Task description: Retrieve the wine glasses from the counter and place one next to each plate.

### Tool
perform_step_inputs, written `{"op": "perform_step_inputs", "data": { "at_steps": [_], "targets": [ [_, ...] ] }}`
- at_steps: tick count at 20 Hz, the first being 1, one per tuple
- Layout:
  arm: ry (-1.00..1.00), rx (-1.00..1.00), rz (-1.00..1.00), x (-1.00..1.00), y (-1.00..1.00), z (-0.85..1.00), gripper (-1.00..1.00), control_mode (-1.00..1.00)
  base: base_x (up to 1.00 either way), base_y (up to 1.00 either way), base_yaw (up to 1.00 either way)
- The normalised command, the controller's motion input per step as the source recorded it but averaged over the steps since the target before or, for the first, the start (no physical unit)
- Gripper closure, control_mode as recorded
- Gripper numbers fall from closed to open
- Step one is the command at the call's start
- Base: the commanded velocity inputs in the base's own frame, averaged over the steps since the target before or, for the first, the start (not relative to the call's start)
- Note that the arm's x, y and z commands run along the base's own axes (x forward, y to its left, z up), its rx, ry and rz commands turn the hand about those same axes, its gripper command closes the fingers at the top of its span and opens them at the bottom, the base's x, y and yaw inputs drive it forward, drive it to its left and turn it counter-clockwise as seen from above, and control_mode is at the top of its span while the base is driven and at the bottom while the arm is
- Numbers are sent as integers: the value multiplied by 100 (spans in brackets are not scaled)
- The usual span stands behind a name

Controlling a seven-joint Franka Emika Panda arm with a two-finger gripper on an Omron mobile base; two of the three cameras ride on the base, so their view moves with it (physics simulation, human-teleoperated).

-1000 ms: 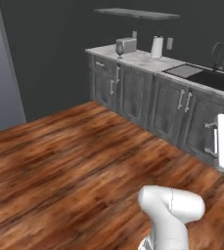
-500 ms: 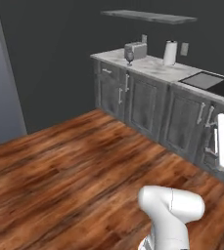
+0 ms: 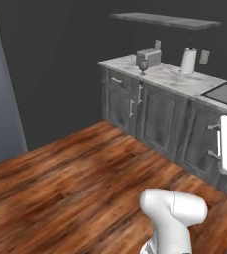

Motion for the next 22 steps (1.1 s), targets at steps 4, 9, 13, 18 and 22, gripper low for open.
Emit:
{"op": "perform_step_inputs", "data": {
  "at_steps": [4, 9, 13, 18, 22],
  "targets": [
    [0, 0, 0, 0, 0, 0, -100, 100, 100, -5, 0],
    [0, 0, 0, 0, 0, 0, -100, 100, 100, -1, 0],
    [0, 0, 0, 0, 0, 0, -100, 100, 100, -4, 0],
    [0, 0, 0, 0, 0, 0, -100, 100, 100, -2, -8],
    [0, 0, 0, 0, 0, 0, -100, 100, 100, 1, -16]
  ]
}}
